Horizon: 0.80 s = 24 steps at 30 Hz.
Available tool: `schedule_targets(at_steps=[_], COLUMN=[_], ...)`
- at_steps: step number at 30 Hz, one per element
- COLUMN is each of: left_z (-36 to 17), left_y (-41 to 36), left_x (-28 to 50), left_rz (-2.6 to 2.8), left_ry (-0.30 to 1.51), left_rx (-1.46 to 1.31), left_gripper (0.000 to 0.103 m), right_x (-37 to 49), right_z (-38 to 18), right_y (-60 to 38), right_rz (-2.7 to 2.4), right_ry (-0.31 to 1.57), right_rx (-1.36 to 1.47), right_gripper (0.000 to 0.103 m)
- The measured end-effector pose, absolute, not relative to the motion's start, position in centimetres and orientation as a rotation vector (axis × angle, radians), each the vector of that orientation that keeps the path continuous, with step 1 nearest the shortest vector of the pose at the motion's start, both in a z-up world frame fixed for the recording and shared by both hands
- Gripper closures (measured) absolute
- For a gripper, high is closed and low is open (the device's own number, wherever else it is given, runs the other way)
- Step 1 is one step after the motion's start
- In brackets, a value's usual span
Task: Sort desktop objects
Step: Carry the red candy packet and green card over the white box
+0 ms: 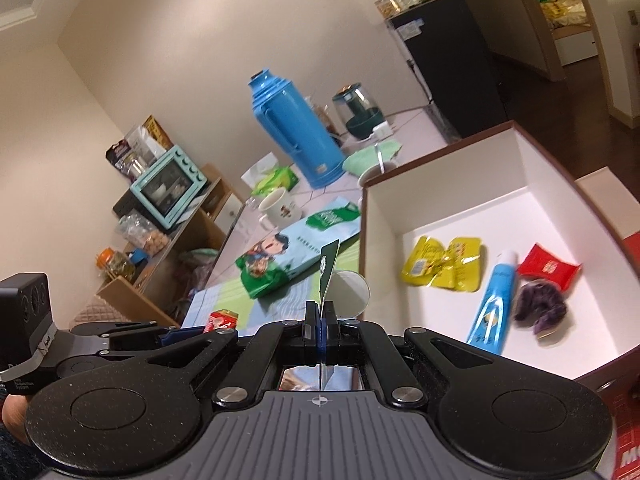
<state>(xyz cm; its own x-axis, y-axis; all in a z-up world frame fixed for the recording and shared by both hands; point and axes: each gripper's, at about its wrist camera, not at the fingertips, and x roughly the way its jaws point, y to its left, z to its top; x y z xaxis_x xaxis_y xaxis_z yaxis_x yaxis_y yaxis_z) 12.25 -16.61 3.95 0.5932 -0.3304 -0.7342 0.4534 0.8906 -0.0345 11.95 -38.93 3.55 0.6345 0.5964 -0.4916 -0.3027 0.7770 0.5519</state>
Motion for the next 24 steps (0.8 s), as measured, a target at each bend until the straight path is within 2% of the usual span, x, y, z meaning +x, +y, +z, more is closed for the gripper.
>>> schedule_targets(at_steps=[16, 24], left_z=[3.2, 1.7], left_y=[-25.5, -28.8], left_x=[14.7, 16.2], left_rz=[-0.594, -0.628], left_ry=[0.829, 0.872], left_rx=[0.2, 0.243], left_gripper=[0.081, 0.081], right_x=[13.6, 16.2], right_z=[4.1, 3.6], right_y=[-46.7, -48.0], right_rz=[0.41, 0.423], right_ry=[0.693, 0.786], right_rx=[0.46, 0.292], right_gripper=[0.103, 0.103])
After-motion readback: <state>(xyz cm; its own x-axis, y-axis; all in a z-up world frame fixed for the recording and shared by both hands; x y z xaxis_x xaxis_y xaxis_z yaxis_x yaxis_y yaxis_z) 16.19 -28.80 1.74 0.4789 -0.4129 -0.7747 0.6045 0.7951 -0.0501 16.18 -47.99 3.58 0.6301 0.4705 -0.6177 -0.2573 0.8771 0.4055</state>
